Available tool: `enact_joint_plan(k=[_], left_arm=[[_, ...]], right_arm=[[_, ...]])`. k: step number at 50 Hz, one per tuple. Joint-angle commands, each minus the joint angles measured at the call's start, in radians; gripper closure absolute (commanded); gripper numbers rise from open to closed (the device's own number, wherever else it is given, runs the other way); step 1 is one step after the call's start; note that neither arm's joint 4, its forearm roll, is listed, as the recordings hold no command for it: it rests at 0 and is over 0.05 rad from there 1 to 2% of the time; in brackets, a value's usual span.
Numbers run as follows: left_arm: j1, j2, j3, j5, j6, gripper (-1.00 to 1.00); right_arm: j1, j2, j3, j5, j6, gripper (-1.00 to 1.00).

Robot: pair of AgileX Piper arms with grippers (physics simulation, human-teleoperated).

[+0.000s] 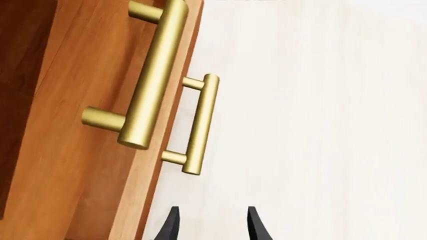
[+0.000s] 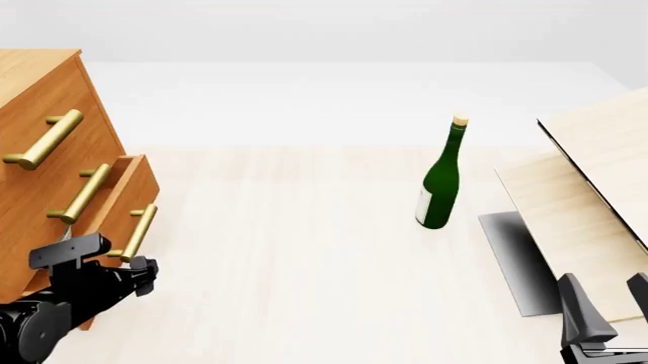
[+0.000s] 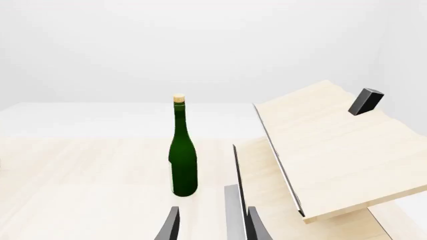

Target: Put the bowl in the bottom drawer of the cabinet and close it.

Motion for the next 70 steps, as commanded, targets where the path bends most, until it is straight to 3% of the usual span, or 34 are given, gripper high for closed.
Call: enact_joint_plan(k=[1, 51, 61, 70], left_arm=[[0.035, 0.004, 0.002, 0.0, 0.0, -1.0], [0.262, 0.018, 0.042, -0.041, 0.069, -1.0], [0.362, -0.017, 0.051, -0.041, 0.109, -1.0], [0.485, -0.108, 0.067, -0.04, 0.19, -1.0]], right_arm=[[0.0, -0.001, 0.0, 0.001, 0.0, -1.0], [0.0, -0.001, 0.0, 0.001, 0.0, -1.0], [0.0, -0.001, 0.0, 0.001, 0.0, -1.0], [0.0, -0.001, 0.0, 0.001, 0.0, -1.0]])
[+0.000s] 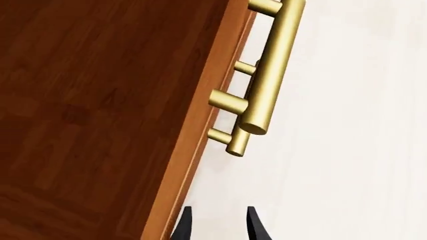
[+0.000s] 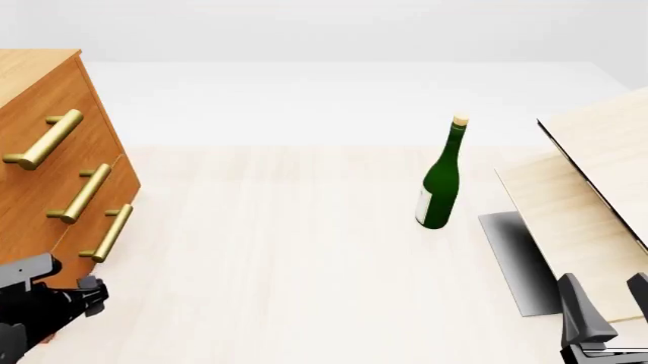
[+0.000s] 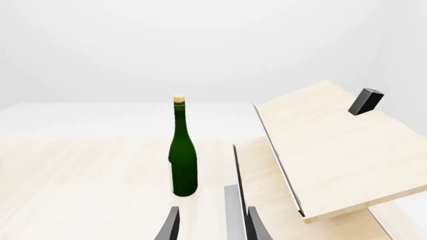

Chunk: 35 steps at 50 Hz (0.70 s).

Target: Put the bowl in the bottom drawer of the cabinet and close it.

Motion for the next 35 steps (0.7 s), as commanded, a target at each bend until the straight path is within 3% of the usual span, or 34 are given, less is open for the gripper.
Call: enact_joint_plan(k=[1, 10, 15, 35], left_arm=[[0.183, -0.097, -0.001, 0.002, 0.117, -1.0], [0.229, -0.127, -0.002, 0.01, 0.132, -1.0], [0.263, -0.185, 0.017, -0.003, 0.185, -1.0], [0.26, -0.183, 0.03, -0.038, 0.207, -1.0]], right_arm=[[0.0, -0.001, 0.0, 0.001, 0.0, -1.0], [0.0, -0.001, 0.0, 0.001, 0.0, -1.0], [0.0, -0.001, 0.0, 0.001, 0.0, -1.0], [0.0, -0.001, 0.0, 0.001, 0.0, -1.0]])
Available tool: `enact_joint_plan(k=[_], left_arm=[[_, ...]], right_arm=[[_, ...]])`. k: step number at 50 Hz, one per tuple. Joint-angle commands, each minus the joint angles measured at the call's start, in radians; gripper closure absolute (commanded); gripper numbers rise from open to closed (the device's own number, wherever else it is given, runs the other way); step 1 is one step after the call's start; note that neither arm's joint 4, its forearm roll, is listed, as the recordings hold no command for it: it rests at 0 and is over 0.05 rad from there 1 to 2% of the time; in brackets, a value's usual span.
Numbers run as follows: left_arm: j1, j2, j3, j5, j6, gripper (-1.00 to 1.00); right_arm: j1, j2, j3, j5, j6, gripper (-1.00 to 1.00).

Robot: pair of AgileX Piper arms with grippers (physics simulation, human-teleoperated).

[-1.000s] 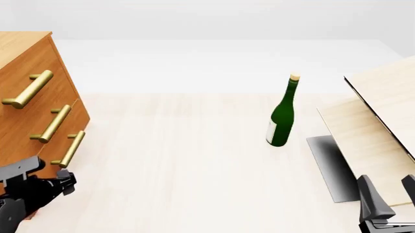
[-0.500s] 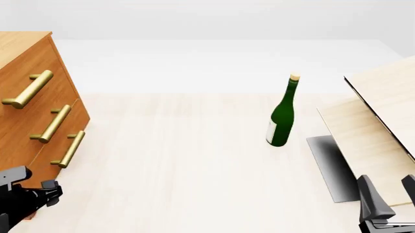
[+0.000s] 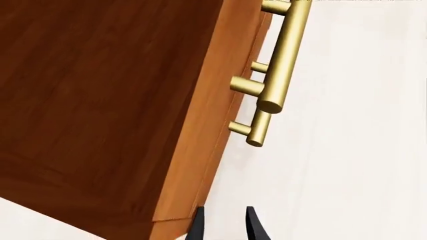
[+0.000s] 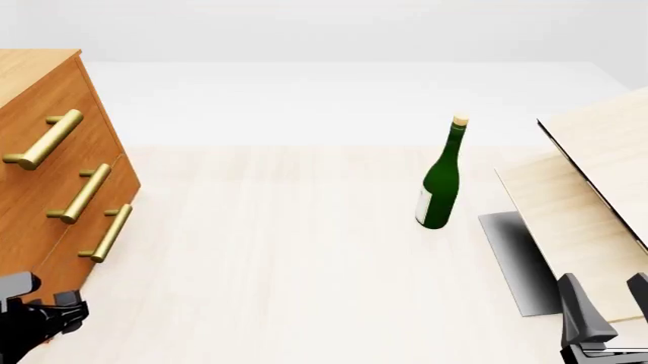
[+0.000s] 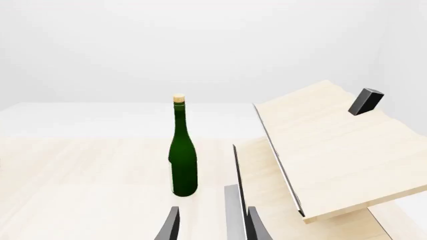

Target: Put the bowl in the bottom drawer of the cabinet and close it.

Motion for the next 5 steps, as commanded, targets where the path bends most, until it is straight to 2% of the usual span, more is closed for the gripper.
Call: enact_joint_plan(k=[1, 5], left_arm=[[0.121, -0.048, -0.053, 0.0, 0.214, -1.0], [0.116, -0.051, -0.052, -0.004, 0.213, -1.0]], right_arm=[[0.0, -0.001, 0.0, 0.001, 0.0, -1.0], [0.0, -0.001, 0.0, 0.001, 0.0, -1.0]])
